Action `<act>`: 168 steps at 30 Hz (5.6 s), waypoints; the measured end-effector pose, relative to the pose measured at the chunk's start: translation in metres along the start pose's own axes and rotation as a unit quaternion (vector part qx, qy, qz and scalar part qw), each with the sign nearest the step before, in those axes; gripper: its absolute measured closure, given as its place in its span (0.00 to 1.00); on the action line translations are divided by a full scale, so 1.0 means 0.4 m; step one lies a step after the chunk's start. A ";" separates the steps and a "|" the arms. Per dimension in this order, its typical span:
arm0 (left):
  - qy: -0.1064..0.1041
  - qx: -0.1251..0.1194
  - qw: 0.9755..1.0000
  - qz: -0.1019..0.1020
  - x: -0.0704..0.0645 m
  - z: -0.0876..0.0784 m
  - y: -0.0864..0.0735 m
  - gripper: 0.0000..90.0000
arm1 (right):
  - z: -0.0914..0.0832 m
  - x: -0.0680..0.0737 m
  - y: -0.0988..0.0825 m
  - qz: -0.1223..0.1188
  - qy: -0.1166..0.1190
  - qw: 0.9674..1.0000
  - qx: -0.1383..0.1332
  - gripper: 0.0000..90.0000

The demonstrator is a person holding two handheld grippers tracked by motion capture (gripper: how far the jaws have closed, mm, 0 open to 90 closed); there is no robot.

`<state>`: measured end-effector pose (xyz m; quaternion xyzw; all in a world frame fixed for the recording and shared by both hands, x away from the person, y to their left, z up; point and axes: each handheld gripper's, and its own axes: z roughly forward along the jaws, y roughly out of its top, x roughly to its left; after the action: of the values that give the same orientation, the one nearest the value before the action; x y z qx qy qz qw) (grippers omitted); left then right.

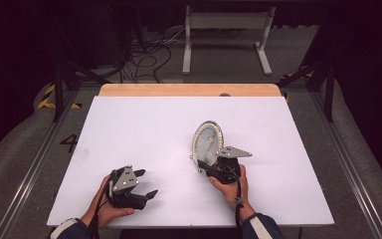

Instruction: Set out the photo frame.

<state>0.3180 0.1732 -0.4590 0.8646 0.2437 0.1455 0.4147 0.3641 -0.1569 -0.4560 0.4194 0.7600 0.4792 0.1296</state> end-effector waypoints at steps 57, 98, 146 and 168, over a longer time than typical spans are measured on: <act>-0.097 -0.077 0.992 -0.030 0.093 0.270 0.242 0.35 | -0.161 0.017 0.005 -0.061 -0.031 0.997 -0.022 0.77; -0.034 -0.037 0.999 0.010 0.076 0.210 0.232 0.68 | -0.142 0.005 0.032 -0.059 -0.061 0.994 -0.069 0.85; -0.019 -0.031 0.999 -0.003 0.053 0.191 0.221 0.70 | -0.130 -0.016 0.043 -0.054 -0.047 0.996 -0.061 0.83; -0.001 -0.023 1.000 0.017 0.017 0.193 0.214 0.74 | -0.126 -0.032 0.052 -0.059 -0.062 0.994 -0.064 0.80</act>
<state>0.3843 0.0810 -0.4386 0.8591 0.2253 0.1571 0.4320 0.3523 -0.1941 -0.4158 0.3934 0.7420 0.4914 0.2309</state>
